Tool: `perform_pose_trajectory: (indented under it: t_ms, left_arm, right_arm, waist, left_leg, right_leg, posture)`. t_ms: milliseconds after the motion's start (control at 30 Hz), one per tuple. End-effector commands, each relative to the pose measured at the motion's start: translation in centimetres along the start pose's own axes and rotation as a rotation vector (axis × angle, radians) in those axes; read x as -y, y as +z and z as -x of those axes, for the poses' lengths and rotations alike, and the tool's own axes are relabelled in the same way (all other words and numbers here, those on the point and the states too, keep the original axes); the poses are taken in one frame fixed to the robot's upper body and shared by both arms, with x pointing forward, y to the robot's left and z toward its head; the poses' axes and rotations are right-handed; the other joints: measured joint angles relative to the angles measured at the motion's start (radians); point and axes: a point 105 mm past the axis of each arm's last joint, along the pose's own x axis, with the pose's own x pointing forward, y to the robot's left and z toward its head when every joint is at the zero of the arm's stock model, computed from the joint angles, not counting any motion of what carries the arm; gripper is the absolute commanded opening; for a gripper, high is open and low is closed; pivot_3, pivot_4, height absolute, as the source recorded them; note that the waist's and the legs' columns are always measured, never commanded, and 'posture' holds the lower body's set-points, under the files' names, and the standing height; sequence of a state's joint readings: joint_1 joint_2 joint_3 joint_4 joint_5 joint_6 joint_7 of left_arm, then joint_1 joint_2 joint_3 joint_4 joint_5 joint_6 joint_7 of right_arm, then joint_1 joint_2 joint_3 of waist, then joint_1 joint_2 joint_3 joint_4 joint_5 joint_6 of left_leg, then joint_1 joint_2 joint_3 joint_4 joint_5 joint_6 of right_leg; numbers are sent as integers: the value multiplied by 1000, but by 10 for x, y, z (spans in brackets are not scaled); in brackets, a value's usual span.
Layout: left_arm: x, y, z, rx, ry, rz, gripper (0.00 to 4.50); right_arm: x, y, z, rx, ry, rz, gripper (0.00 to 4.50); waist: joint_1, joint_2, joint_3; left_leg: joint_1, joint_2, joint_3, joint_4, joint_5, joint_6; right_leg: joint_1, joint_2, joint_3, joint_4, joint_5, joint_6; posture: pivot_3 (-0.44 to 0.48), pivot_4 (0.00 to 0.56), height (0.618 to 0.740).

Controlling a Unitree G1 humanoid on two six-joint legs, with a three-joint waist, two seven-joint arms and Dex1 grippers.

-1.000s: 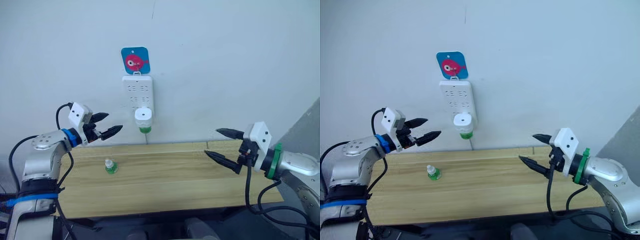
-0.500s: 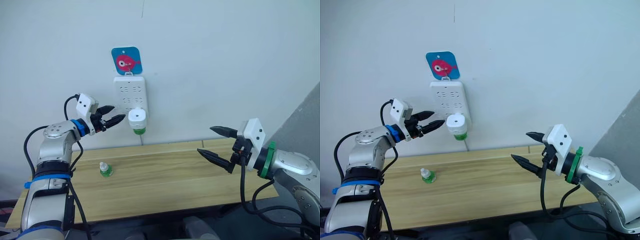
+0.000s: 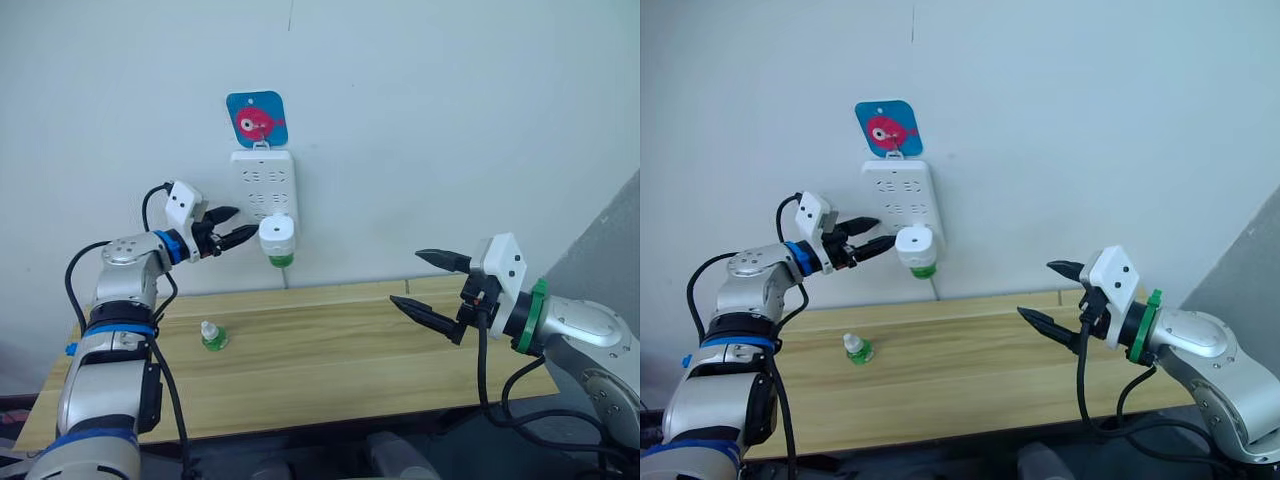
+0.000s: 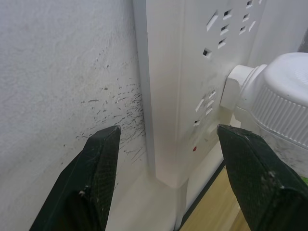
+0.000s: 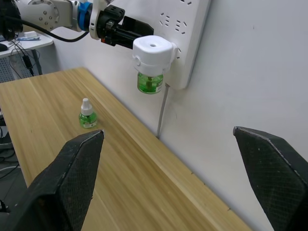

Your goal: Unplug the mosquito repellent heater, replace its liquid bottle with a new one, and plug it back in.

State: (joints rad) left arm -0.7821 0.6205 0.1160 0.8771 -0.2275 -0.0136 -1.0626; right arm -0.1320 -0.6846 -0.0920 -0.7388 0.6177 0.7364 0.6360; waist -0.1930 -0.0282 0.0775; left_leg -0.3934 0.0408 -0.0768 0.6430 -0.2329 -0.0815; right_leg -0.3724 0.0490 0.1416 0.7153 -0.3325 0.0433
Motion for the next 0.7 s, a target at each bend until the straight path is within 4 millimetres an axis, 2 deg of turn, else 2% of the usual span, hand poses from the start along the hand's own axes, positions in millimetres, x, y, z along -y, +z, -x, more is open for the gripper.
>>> perform_pose_trajectory:
  t_ms: [33,433,700]
  left_arm:
    - [3,14,-9,19,-41,-43,3320]
    - [5,18,-15,21,-82,-34,3320]
    - [16,27,-18,38,-174,-15,3320]
  right_arm:
    - [-5,11,0,21,27,33,4500]
    - [-8,12,1,13,41,22,4500]
    - [-9,11,-1,17,61,11,4500]
  waist:
    - [1,0,0]
    - [-5,-2,7]
    - [-6,-2,8]
  left_leg:
    - [-1,-1,-1,1,0,0]
    - [-5,-2,-5,1,0,0]
    - [-6,-2,-5,1,0,0]
  right_leg:
    - [0,0,0,0,0,0]
    - [-2,0,-2,-1,0,1]
    - [-2,0,-2,-1,0,1]
  posture:
    - [-207,66,711]
    - [-217,64,711]
    - [-214,62,711]
